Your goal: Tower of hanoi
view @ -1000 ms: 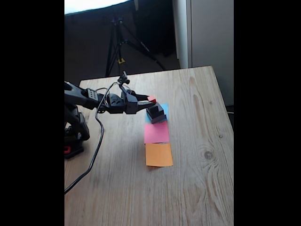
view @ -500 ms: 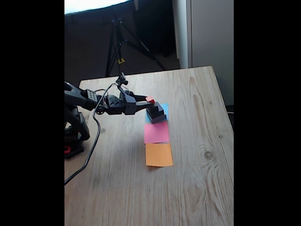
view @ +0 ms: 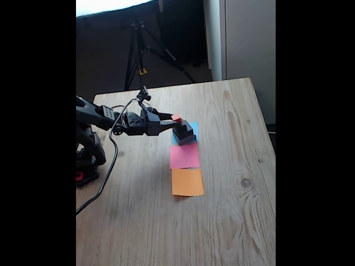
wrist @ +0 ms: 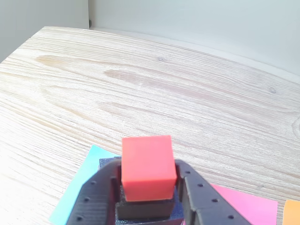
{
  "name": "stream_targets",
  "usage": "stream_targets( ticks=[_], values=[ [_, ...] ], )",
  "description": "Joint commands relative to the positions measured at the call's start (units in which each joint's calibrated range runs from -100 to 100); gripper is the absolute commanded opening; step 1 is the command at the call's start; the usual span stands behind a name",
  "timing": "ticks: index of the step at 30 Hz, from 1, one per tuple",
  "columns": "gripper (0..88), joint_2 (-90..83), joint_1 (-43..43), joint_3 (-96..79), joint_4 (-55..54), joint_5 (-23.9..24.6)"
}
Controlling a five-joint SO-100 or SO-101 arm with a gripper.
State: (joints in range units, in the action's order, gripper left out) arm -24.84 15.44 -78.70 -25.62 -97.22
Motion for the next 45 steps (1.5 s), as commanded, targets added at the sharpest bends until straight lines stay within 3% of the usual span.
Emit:
stream_targets(
  ticks=[1, 8, 16, 25, 31, 35, 38, 41, 42, 44, 45],
  values=[
    [8.9, -0.07, -0.77, 0.34, -1.86, 1.24],
    [13.3, -0.07, -1.1, 0.34, -2.18, 2.24],
    [26.3, -0.9, -1.19, 0.61, -3.4, 7.59],
    [27.6, -8.92, -0.77, 1.98, 2.59, 14.28],
    [21.1, -18.84, -0.77, 7.89, 19.1, 17.29],
    [1.3, -23.46, -1.02, 20.16, 42.9, 19.63],
    [0.8, -24.97, -0.85, 28.34, 56.09, 18.13],
    [0.8, -25.5, -0.85, 36.8, 68.07, 13.44],
    [0.8, -25.5, -1.1, 39.7, 72.93, 8.76],
    [0.8, -26.26, -1.35, 43.61, 77.79, 8.43],
    [0.8, -26.41, -1.6, 45.89, 81.35, 5.25]
  ],
)
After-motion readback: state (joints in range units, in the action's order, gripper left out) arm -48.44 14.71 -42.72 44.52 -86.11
